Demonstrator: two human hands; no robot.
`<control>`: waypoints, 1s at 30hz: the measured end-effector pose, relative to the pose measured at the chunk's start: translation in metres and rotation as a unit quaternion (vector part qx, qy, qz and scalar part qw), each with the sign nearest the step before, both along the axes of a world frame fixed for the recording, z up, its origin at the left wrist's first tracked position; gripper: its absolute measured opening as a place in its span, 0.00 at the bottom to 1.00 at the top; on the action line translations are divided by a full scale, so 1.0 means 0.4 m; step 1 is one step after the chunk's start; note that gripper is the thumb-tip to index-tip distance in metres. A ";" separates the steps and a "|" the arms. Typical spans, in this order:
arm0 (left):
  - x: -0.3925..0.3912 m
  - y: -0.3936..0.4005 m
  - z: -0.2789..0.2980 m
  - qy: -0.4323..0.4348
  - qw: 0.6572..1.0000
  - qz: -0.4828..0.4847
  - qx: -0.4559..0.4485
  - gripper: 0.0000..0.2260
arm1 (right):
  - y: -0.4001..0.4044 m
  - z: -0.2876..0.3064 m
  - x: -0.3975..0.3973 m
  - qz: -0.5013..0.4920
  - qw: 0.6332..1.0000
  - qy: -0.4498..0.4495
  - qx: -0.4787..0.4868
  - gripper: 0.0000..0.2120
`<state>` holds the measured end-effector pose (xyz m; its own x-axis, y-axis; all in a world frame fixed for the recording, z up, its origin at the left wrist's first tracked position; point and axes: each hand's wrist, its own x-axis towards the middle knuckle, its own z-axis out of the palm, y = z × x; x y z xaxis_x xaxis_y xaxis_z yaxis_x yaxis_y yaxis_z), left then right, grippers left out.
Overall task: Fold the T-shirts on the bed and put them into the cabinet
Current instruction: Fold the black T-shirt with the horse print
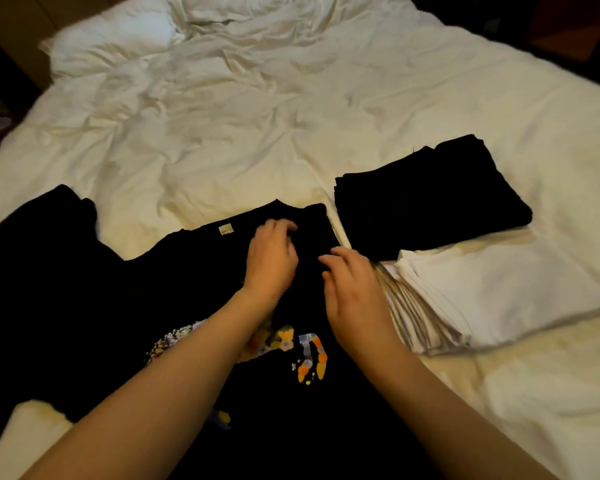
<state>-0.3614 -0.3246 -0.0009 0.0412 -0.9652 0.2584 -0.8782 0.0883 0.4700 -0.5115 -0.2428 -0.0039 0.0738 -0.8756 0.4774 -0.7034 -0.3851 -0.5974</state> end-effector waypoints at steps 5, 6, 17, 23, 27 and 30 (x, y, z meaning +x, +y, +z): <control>0.027 0.128 -0.048 -0.050 0.994 0.012 0.094 0.20 | -0.102 -0.039 0.052 0.112 0.955 0.226 0.158 0.27; 0.035 0.136 -0.061 -0.103 0.988 0.007 0.112 0.22 | -0.109 -0.061 0.050 0.113 0.943 0.262 0.170 0.28; 0.089 0.175 0.003 -0.073 0.960 -0.089 0.257 0.25 | -0.076 -0.013 0.050 0.107 0.891 0.372 0.236 0.39; 0.213 0.334 0.037 0.096 0.975 -0.071 0.187 0.20 | 0.020 0.055 0.133 0.134 0.909 0.318 0.234 0.32; 0.325 0.463 0.065 0.130 0.990 0.017 0.059 0.16 | 0.083 0.086 0.250 0.152 0.927 0.268 0.215 0.32; 0.355 0.510 0.070 0.167 0.983 0.077 -0.011 0.12 | 0.096 0.110 0.287 0.150 0.940 0.235 0.197 0.31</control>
<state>-0.2192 -0.1206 0.0271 0.2725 -0.9350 0.2269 -0.6792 -0.0199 0.7336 -0.3968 -0.2044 0.0401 0.4668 -0.8840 -0.0264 -0.8208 -0.4220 -0.3849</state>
